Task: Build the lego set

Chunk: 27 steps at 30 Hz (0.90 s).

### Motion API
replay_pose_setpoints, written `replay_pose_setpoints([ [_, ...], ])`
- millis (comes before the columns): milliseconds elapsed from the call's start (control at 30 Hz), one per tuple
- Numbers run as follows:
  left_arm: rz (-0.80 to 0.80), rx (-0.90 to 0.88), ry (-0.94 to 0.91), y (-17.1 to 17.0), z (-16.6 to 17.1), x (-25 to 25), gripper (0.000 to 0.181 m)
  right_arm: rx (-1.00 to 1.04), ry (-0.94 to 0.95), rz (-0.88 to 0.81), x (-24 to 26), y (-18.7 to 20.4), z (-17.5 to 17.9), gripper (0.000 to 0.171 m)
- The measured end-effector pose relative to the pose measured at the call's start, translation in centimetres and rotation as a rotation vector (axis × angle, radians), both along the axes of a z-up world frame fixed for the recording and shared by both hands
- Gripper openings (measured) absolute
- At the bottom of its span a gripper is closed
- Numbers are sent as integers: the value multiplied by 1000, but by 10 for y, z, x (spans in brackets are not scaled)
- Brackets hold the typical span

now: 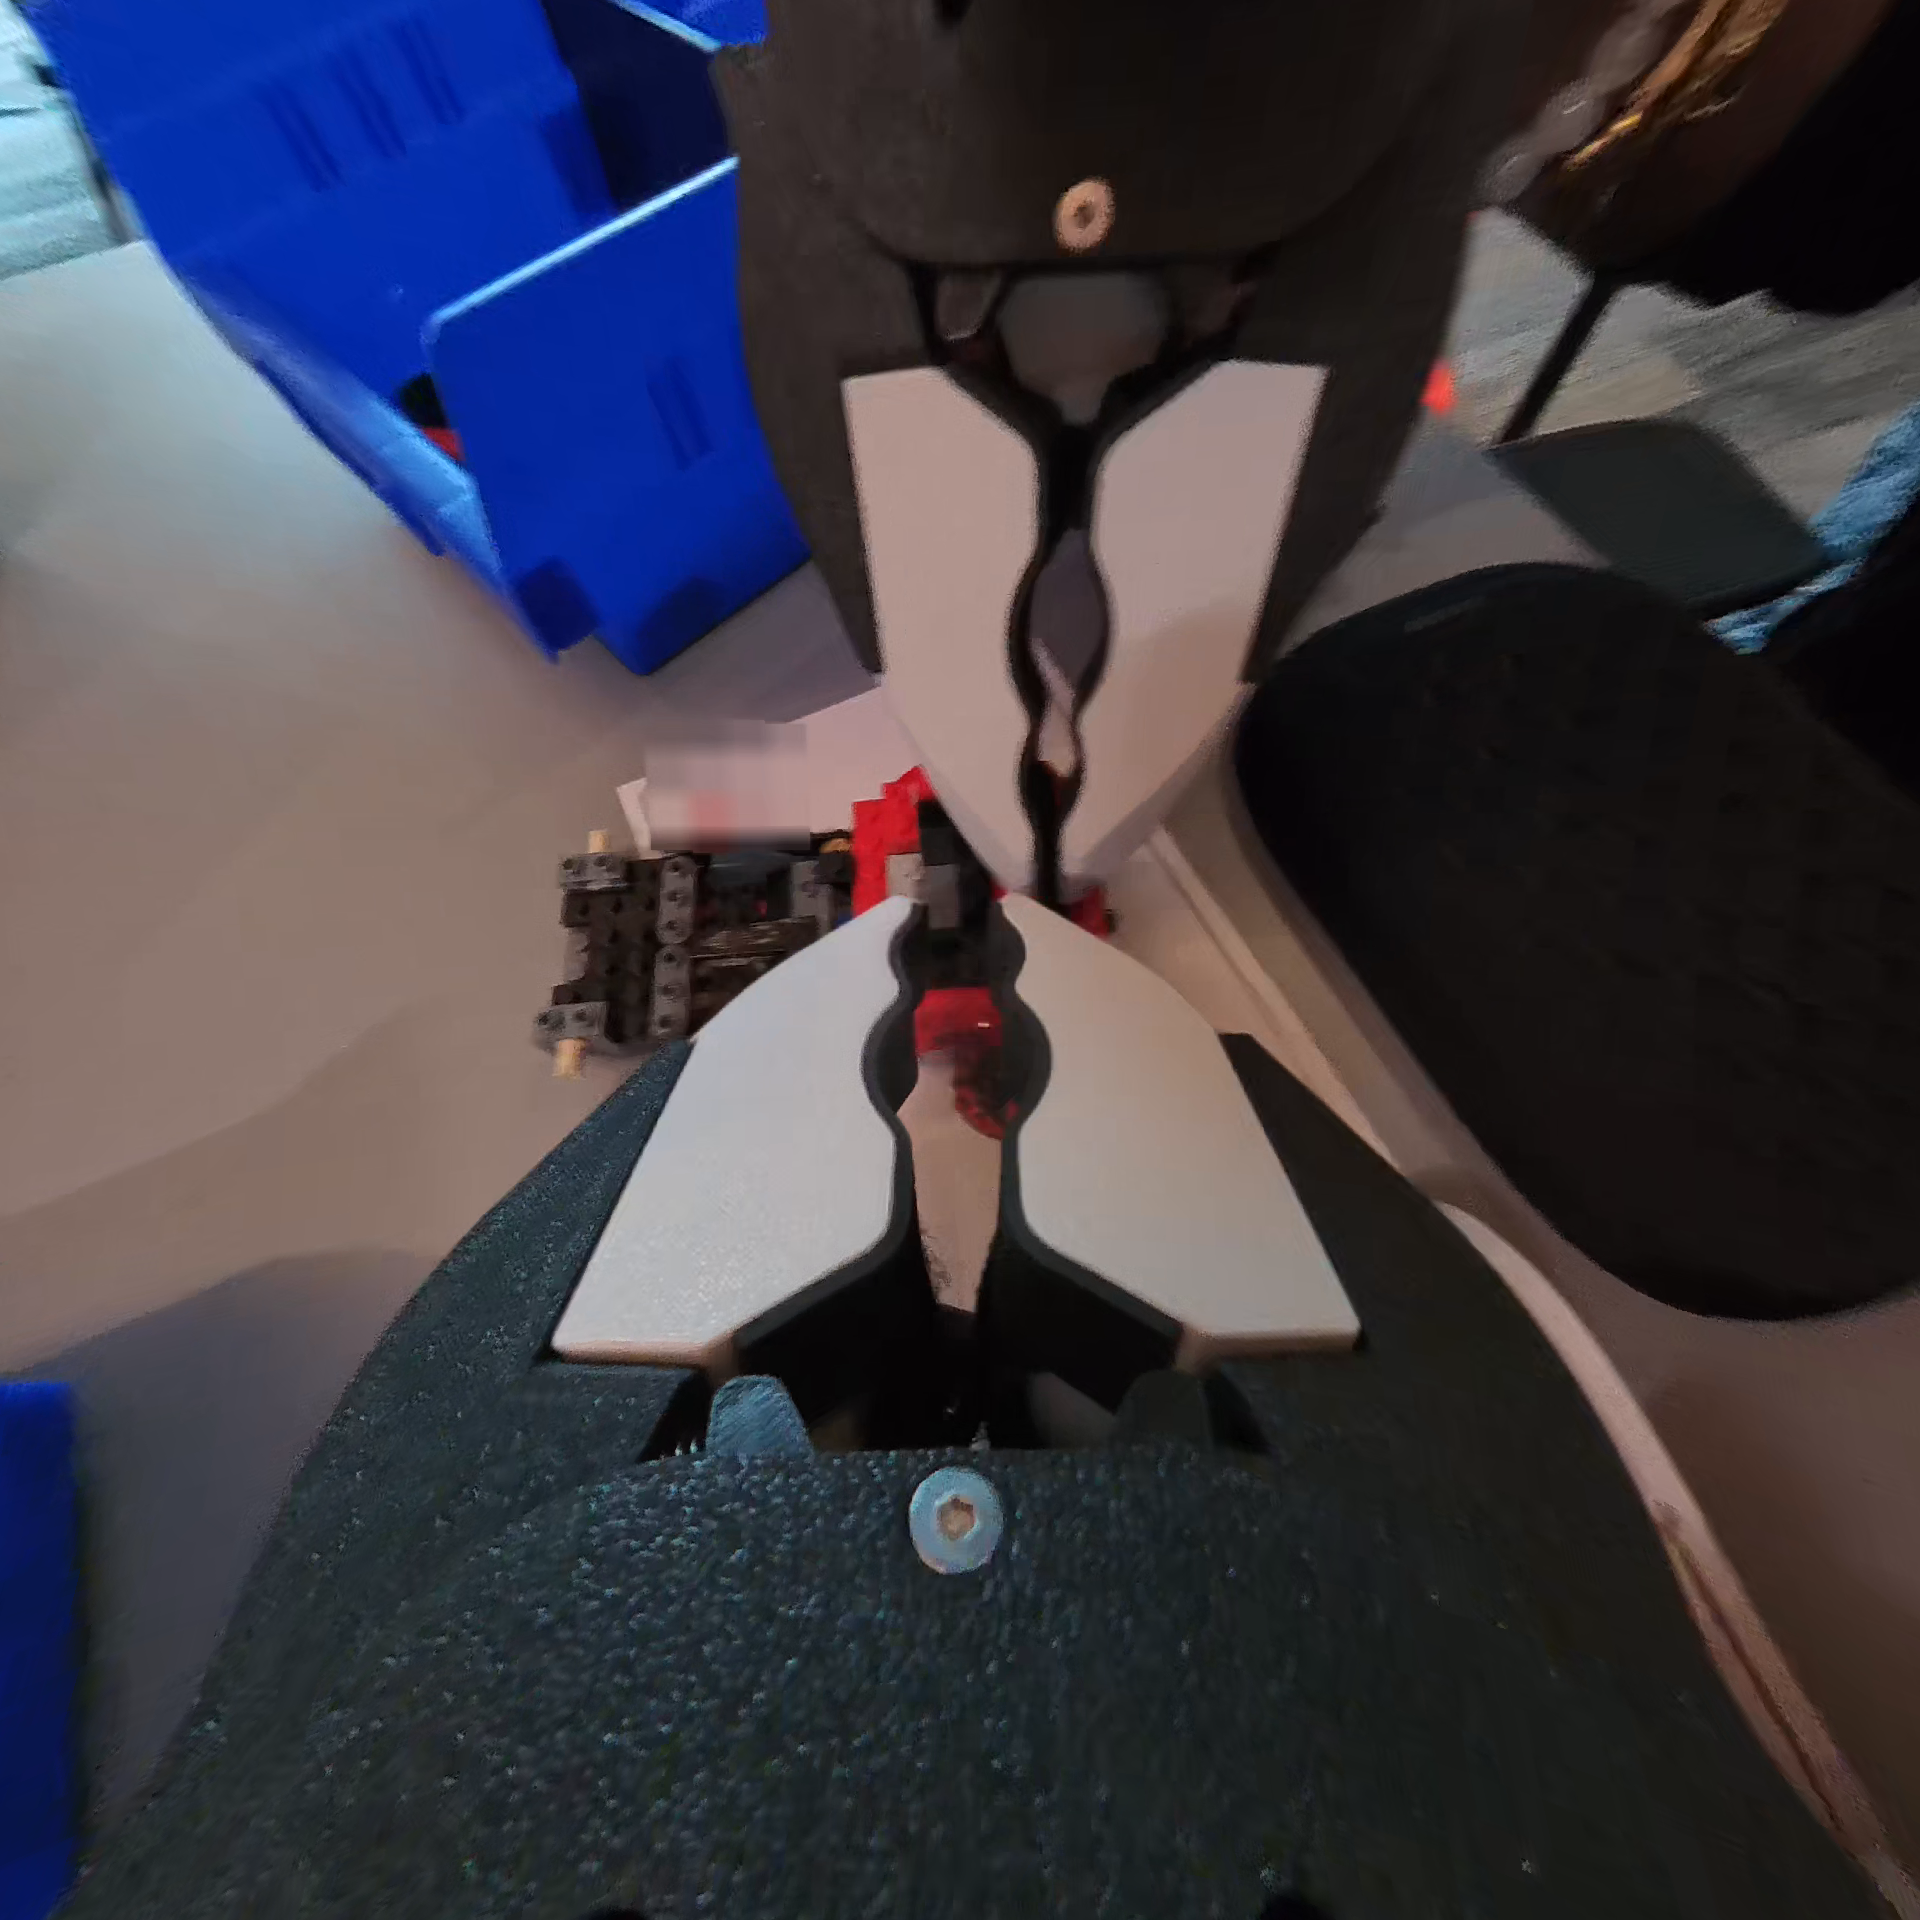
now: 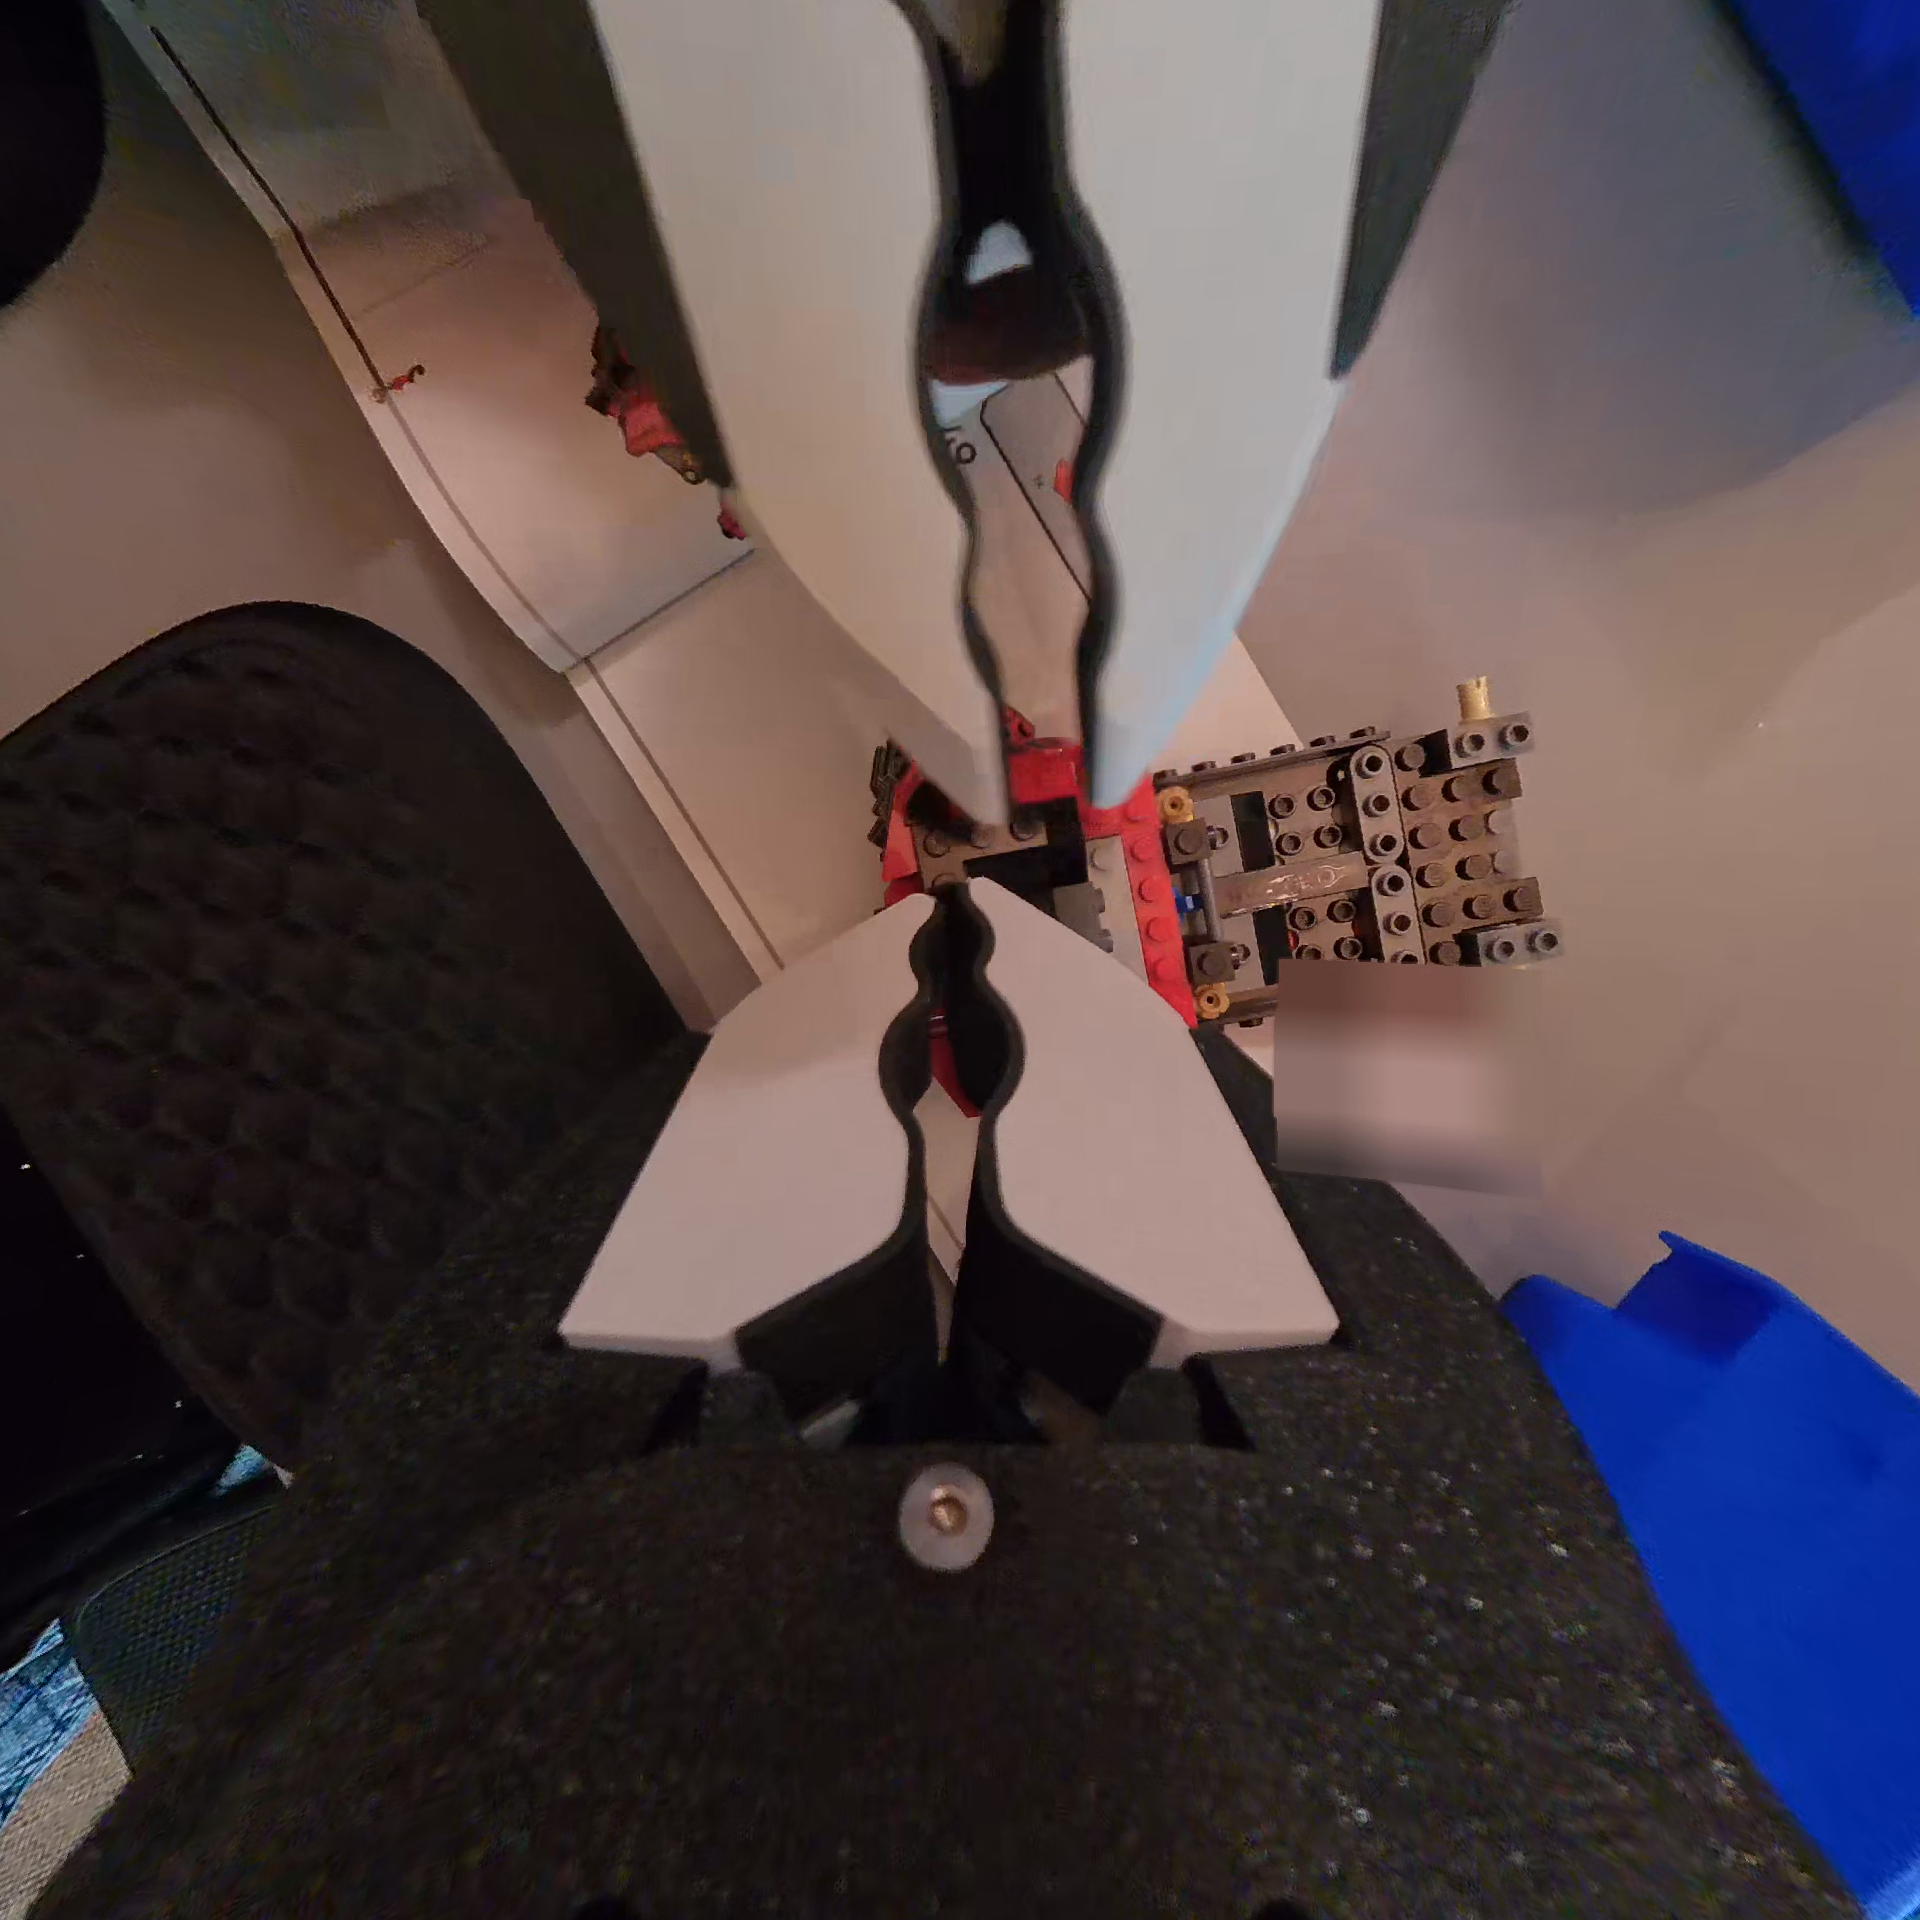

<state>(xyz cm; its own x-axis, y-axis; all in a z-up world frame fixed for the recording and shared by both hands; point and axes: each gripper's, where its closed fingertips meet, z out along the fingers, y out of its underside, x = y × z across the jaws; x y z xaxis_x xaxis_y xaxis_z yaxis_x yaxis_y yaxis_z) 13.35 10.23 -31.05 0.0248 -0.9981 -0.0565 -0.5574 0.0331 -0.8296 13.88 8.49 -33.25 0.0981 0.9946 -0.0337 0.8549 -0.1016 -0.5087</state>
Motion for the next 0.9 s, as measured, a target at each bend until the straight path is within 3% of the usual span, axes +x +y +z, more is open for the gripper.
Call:
replay_pose_setpoints([
  [167, -42, 4, 74, -17, -19, -3, 8, -5, -2, 2, -1, -1, -1, 0],
  [900, -29, -41, 111, -13, -21, -1, 0, -143, -7, -88, -1, -2, -2, 0],
])
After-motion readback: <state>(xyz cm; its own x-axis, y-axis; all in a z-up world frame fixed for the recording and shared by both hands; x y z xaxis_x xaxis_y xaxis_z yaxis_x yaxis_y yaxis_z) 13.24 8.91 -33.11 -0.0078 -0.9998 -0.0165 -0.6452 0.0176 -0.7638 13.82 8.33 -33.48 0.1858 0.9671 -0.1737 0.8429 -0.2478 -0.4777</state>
